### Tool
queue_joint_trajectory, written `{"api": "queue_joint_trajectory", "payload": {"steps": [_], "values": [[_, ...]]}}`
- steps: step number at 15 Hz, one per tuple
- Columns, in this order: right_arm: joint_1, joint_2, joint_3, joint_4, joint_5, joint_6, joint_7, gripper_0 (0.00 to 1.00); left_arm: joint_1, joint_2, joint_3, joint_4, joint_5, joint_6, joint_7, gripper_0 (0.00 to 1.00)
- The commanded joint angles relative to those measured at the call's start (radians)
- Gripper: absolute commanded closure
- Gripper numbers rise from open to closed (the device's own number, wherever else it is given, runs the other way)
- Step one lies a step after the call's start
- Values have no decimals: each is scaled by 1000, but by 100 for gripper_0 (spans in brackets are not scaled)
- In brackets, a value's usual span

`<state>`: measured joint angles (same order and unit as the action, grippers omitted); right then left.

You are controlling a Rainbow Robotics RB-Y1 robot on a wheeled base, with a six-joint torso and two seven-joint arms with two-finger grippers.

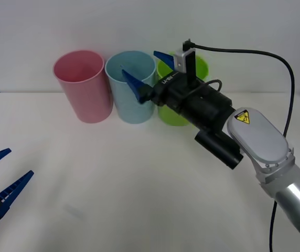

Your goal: Grasp the object on the table and drop it into the matching bin: aluminum can to the light blue bin, PET bottle to the pink bin.

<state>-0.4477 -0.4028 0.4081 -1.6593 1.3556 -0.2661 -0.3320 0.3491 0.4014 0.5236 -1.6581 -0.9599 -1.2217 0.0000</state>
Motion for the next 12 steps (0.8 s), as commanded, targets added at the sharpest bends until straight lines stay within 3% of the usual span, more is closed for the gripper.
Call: {"api": "queue_joint_trajectory", "payload": {"steps": [1, 4, 9, 12], "values": [[118, -74, -2, -117, -16, -28, 7, 0, 0, 0, 0, 0, 0, 0, 0, 0], [273, -133, -75, -240, -26, -154, 28, 0, 0, 0, 0, 0, 0, 0, 0, 0], [475, -133, -264, -326, -39, -413, 80, 0, 0, 0, 0, 0, 0, 0, 0, 0], [577, -102, -397, -330, -56, -570, 200, 0, 0, 0, 0, 0, 0, 0, 0, 0]]}}
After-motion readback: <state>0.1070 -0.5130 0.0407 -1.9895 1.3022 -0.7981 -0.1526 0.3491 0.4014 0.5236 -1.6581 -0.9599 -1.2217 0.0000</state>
